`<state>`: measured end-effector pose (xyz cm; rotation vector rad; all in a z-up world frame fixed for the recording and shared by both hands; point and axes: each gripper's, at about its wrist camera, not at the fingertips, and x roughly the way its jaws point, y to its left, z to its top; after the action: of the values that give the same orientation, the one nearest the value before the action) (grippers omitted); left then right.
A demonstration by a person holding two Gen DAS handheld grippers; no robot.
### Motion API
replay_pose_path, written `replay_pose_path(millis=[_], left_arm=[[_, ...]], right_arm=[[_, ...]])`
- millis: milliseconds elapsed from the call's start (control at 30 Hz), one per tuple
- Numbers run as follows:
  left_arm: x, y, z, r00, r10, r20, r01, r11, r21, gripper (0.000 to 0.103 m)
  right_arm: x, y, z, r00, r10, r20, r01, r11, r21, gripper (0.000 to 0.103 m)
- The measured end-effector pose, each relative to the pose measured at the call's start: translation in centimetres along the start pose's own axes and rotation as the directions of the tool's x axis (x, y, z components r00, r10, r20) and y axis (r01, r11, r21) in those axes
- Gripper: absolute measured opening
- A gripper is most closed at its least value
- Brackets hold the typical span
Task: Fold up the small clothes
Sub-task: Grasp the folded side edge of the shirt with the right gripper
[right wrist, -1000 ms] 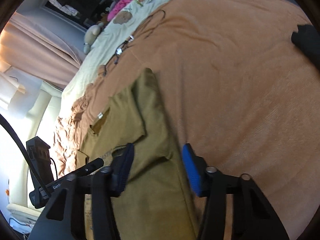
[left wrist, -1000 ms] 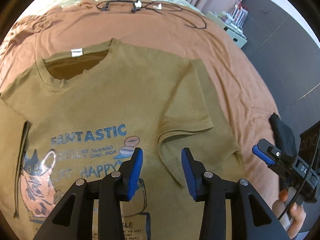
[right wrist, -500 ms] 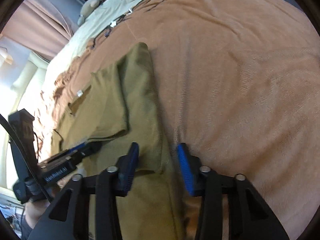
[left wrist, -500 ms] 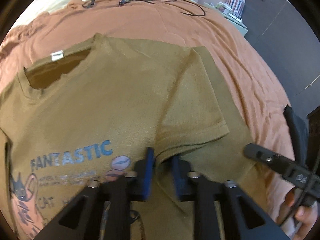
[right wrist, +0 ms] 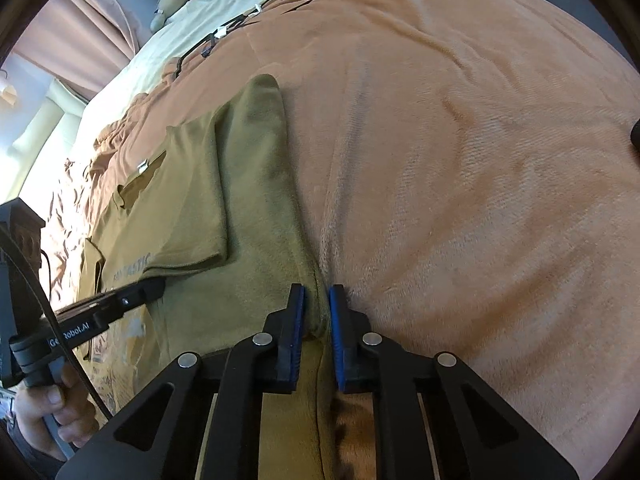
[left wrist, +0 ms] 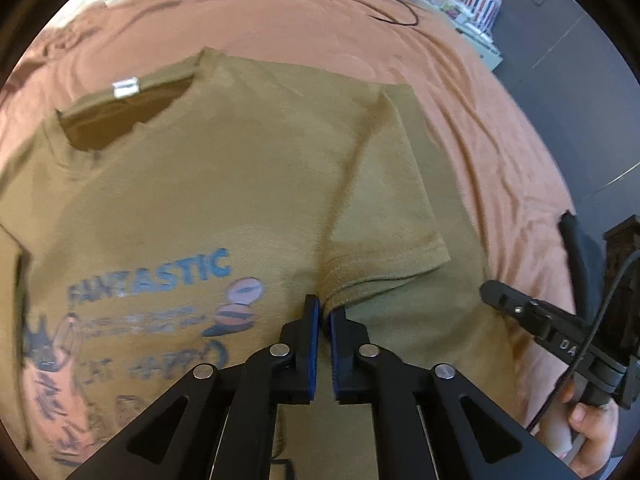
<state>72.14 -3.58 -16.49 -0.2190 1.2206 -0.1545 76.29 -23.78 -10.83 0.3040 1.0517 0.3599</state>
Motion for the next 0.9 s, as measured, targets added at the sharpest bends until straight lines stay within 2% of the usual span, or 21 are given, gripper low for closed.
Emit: replay_pose_path(millis=[67,267,433,500,667,733,767,800,900], left_arm=[[-0.4,-0.1,0.2,1.000,0.011,-0.005,-0.011,1.000,0.010,0.019],[-3.1,-1.1,1.9,0.999,0.002,0.049,-0.003,0.999,0.034,0.019],[-3.6,-3.2,2.7,0.997,0.004,0.080,-0.010,0.997,0.078,0.020],[-3.1,-3.9,2.7,0.997,-0.008,0.072,0.001,0.996,0.094,0.024],[-0.3,-5.7,2.7,0.999,-0.032,0.026,0.029,0.993,0.111,0.024],[0.7,-6.3,2.8,0.999,-0.030,0.014,0.028,0.993,0.118,0.032],[1.3,-6.7,2.9,1.000,-0.023,0.012,0.021,0.992,0.124,0.044],[1.6,-6.9,2.9,1.000,-0.018,0.015,0.015,0.992,0.129,0.050],[2.6,-7.6,3.1,1.000,-0.002,0.021,-0.001,0.989,0.148,0.050]], right_arm=[[-0.2,-0.6,-0.1,1.000,0.016,-0.003,-0.016,1.000,0.011,0.009],[-0.5,-0.8,-0.3,1.000,0.014,-0.006,-0.014,1.000,0.016,0.009],[-0.7,-1.2,-0.1,1.000,0.026,-0.014,-0.026,0.999,0.023,0.009],[-0.8,-1.7,-0.1,0.999,0.047,-0.020,-0.046,0.998,0.046,0.009],[-1.5,-3.1,-0.2,0.988,0.153,-0.028,-0.148,0.980,0.137,0.009],[-1.8,-3.6,-0.2,0.986,0.167,-0.024,-0.161,0.975,0.153,0.010],[-2.0,-3.8,-0.1,0.986,0.168,-0.021,-0.163,0.974,0.159,0.010],[-2.2,-4.1,-0.1,0.986,0.165,-0.016,-0.160,0.973,0.168,0.010],[-2.7,-4.7,0.0,0.987,0.158,-0.002,-0.155,0.971,0.183,0.010]])
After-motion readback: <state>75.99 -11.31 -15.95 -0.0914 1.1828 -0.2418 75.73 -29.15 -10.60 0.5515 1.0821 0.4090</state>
